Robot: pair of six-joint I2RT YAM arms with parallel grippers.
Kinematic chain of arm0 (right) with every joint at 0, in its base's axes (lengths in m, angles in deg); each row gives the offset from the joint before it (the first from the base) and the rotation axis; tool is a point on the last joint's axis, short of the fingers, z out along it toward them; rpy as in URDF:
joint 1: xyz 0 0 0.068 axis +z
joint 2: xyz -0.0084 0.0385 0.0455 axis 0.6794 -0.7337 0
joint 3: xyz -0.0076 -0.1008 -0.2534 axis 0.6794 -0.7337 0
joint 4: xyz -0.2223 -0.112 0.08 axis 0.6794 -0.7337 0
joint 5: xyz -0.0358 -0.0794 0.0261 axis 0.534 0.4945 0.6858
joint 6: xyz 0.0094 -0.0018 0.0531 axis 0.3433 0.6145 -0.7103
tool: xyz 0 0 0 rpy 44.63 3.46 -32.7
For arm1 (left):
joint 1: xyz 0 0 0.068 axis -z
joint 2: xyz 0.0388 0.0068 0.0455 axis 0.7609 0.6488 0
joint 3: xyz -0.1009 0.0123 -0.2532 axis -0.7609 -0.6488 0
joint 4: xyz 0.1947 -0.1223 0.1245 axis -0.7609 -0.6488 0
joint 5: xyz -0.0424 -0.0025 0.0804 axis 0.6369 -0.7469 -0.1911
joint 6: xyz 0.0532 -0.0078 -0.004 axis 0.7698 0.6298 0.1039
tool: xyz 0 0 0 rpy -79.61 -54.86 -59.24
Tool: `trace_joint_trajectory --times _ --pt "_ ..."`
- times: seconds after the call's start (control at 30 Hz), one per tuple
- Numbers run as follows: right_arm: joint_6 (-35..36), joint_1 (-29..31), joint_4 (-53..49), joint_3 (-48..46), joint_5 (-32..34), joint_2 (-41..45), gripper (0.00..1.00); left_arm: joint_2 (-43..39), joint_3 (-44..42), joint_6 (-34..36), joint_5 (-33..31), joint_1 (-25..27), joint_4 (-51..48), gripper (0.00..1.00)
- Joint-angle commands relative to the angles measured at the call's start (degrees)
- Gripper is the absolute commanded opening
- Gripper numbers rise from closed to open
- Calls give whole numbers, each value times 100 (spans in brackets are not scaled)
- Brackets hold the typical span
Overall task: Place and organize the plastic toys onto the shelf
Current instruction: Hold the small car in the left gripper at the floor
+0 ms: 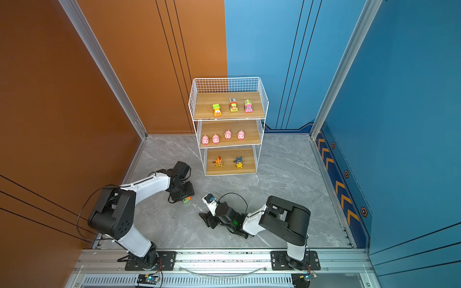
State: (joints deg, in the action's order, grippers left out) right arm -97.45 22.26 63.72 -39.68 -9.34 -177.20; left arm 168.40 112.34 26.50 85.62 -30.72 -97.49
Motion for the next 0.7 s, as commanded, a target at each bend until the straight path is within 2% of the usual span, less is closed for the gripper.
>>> trace_joint_trajectory --times 0.0,0.3,0.53,0.67 --pt "-73 -11 135 -75 107 128 65 301 186 330 -271 171 -517 52" --pt "-98 -11 100 -58 201 85 65 369 318 234 -47 190 -439 29" --pt "-379 -12 188 65 329 44 65 -5 150 -134 585 85 -105 28" --pt "-990 -70 333 304 403 -147 65 -301 -115 -450 1040 -82 303 29"
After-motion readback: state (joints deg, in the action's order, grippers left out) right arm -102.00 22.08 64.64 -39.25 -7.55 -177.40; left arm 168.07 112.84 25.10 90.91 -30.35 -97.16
